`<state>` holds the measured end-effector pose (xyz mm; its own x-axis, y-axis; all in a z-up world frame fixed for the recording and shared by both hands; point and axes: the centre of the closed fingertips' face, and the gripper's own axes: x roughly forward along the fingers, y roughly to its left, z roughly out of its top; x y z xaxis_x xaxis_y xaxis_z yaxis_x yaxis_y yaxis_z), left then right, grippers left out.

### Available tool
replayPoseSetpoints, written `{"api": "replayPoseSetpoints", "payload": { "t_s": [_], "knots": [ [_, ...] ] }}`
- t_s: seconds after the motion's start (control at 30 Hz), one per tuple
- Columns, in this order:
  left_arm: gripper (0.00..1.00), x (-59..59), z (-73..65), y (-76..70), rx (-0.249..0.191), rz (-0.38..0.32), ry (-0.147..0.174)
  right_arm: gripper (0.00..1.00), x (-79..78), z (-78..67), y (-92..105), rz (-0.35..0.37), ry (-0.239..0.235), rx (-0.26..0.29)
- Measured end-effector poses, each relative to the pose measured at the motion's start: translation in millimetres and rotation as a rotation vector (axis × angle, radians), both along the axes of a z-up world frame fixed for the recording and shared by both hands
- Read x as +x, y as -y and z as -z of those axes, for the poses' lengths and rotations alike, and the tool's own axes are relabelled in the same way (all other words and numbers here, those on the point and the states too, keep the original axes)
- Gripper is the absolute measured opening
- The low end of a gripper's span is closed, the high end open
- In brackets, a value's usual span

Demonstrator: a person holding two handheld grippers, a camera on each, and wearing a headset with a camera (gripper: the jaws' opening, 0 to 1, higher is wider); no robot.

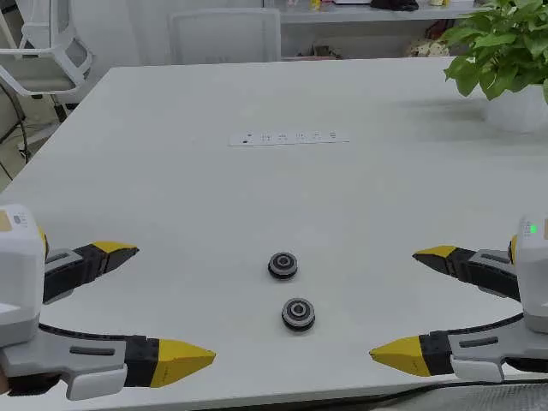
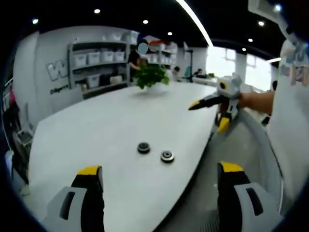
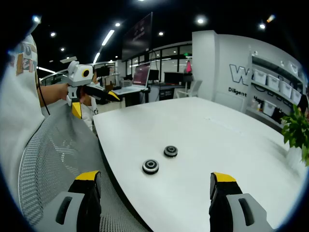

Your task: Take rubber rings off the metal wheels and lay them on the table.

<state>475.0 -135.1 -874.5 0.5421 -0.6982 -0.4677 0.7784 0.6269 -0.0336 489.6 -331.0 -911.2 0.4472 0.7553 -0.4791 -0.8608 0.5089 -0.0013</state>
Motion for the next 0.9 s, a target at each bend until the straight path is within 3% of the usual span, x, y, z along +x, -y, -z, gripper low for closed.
{"api": "replayPoseSetpoints", "payload": {
  "t_s": [0.37, 0.9],
  "knots": [
    [1.0, 0.2, 2.6, -0.8, 0.005, -0.001, -0.016, 0.88, 1.8, 1.4, -1.3, -0.001, 0.0, 0.0],
    [1.0, 2.2, 4.7, -3.4, 0.017, -0.003, -0.007, 0.89, 3.1, 6.2, -0.7, -0.008, -0.001, -0.02]
  ]
}}
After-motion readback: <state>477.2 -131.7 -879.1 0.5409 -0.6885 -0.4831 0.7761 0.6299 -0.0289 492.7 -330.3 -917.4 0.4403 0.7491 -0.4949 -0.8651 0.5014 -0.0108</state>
